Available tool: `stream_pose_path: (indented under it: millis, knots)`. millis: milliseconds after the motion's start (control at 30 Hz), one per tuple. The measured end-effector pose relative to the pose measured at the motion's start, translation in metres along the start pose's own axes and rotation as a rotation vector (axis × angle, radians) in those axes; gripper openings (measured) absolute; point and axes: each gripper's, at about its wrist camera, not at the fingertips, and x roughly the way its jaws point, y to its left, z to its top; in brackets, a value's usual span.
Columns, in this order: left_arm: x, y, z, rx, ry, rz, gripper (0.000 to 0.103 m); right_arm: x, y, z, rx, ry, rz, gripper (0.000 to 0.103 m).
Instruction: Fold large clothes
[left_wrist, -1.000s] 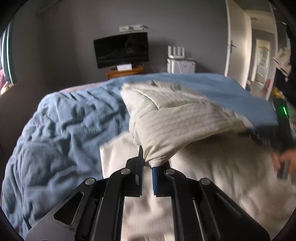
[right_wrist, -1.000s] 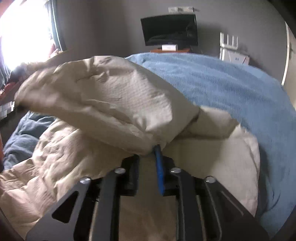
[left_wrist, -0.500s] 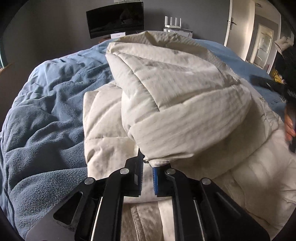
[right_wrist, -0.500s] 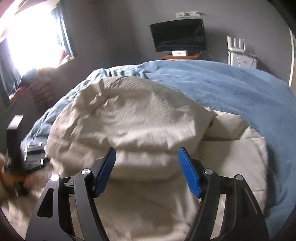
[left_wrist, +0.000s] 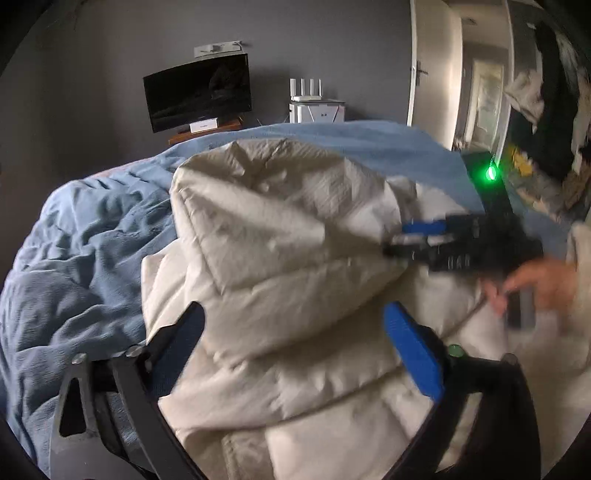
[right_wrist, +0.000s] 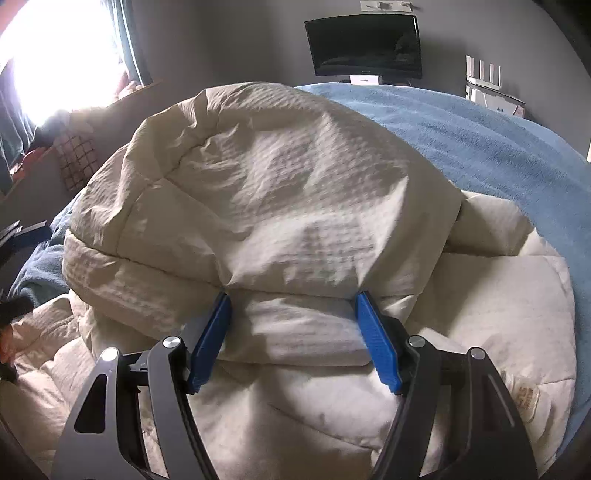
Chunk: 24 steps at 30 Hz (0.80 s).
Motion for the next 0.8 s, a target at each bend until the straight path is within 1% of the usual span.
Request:
stream_pose_path:
  millis: [67, 100, 167, 200, 233, 300, 367, 433, 500, 567, 600, 667, 700, 767, 800]
  knots:
    - [0.019, 0.001, 0.004, -0.023, 0.057, 0.01, 0.062, 0.0, 0.002, -0.002, -0.013, 0.003, -0.006, 0.066]
    - [0.026, 0.002, 0.003, -0.028, 0.077, 0.014, 0.058, 0.001, 0.001, -0.003, -0.017, 0.006, -0.007, 0.066]
    - [0.045, 0.008, -0.005, -0.038, 0.151, 0.036, 0.047, 0.002, 0.0, -0.003, -0.027, 0.011, -0.004, 0.066]
    - [0.057, 0.013, -0.013, -0.059, 0.21, 0.027, 0.046, 0.002, -0.001, -0.003, -0.028, 0.012, -0.001, 0.066]
    - [0.064, 0.019, -0.02, -0.09, 0.245, 0.004, 0.046, 0.002, 0.0, -0.004, -0.029, 0.012, 0.002, 0.066]
    - [0.073, 0.026, -0.029, -0.133, 0.274, -0.018, 0.045, -0.003, 0.003, -0.004, -0.039, -0.004, 0.011, 0.066]
    - [0.076, 0.025, -0.029, -0.127, 0.283, -0.013, 0.045, -0.005, 0.008, -0.005, -0.057, -0.02, 0.009, 0.066]
    - [0.073, 0.023, -0.027, -0.118, 0.269, -0.01, 0.045, 0.0, 0.012, -0.005, -0.075, 0.001, -0.008, 0.066]
    - [0.062, 0.023, -0.022, -0.121, 0.227, -0.019, 0.046, 0.003, 0.012, -0.007, -0.072, 0.017, -0.013, 0.066]
    - [0.048, 0.024, -0.009, -0.127, 0.165, -0.042, 0.056, 0.006, 0.01, -0.008, -0.062, 0.026, -0.006, 0.066]
    - [0.044, 0.024, -0.002, -0.123, 0.143, -0.041, 0.058, 0.008, 0.009, -0.007, -0.06, 0.029, -0.007, 0.066]
    - [0.038, 0.022, 0.022, -0.096, 0.085, -0.014, 0.068, 0.01, 0.01, -0.008, -0.065, 0.033, -0.013, 0.066]
    - [0.037, 0.02, 0.032, -0.086, 0.065, -0.002, 0.07, 0.01, 0.01, -0.007, -0.067, 0.035, -0.015, 0.066]
    - [0.043, 0.02, 0.054, -0.078, 0.039, 0.028, 0.079, 0.011, 0.01, -0.008, -0.068, 0.037, -0.017, 0.066]
    - [0.049, 0.019, 0.067, -0.079, 0.032, 0.044, 0.08, 0.012, 0.01, -0.007, -0.067, 0.038, -0.015, 0.066]
